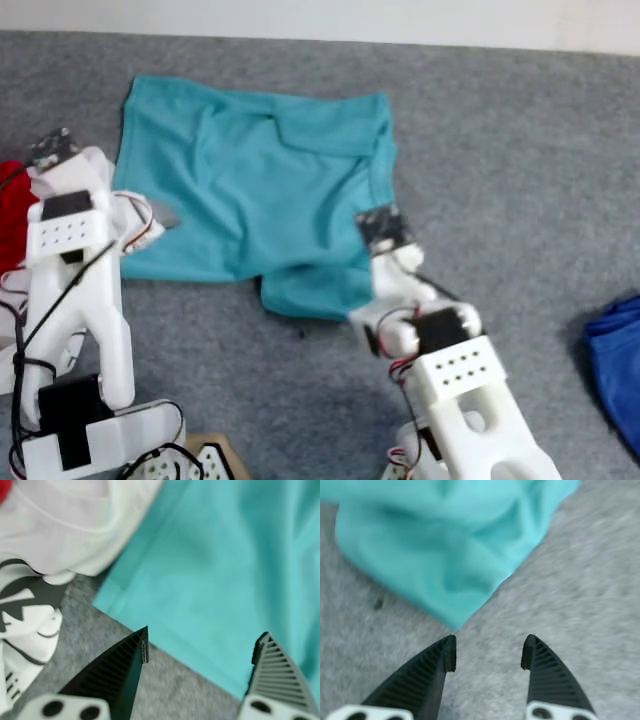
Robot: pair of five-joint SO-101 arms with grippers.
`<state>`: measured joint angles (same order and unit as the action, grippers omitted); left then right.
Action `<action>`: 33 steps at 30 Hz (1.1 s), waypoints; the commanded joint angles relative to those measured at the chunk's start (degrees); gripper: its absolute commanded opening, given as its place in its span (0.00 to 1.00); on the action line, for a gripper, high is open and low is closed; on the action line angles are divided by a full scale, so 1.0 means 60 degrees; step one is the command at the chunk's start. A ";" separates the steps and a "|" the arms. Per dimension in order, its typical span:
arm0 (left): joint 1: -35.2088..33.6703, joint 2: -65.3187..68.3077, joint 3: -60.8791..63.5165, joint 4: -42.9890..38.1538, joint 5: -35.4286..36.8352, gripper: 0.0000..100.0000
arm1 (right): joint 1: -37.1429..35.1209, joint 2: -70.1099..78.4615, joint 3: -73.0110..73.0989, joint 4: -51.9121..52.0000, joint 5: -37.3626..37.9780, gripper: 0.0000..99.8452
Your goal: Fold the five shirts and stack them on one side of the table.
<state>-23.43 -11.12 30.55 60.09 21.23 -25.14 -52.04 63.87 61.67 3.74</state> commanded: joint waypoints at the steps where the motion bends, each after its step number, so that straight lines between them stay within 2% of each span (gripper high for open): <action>1: -0.0330 -0.0359 0.0359 -0.1114 -0.0103 0.34 | -0.0886 -0.0227 0.0535 -0.0549 -0.0088 0.22; 6: -0.0300 -0.0344 0.0755 -0.2066 -0.0630 0.34 | -0.1590 -0.0212 0.1077 -0.1253 -0.0088 0.22; 10: -0.0300 -0.0286 0.0696 -0.2359 -0.0630 0.34 | -0.1560 -0.0198 0.1194 -0.1868 -0.0454 0.22; 19: -0.0154 0.2176 -0.0623 -0.2344 -0.0527 0.34 | -0.1619 -0.0154 0.1165 -0.2205 -0.0689 0.22; 26: -0.0183 0.2689 -0.1018 -0.2330 -0.0234 0.34 | -0.1619 0.1736 0.0168 -0.2029 -0.1011 0.22; 33: -0.0711 0.2674 -0.0315 -0.2330 -0.0293 0.34 | -0.1648 0.3407 -0.0755 -0.2293 -0.1084 0.22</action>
<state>-26.33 5.32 28.00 46.73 19.21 -34.29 -33.67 63.25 49.36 -1.98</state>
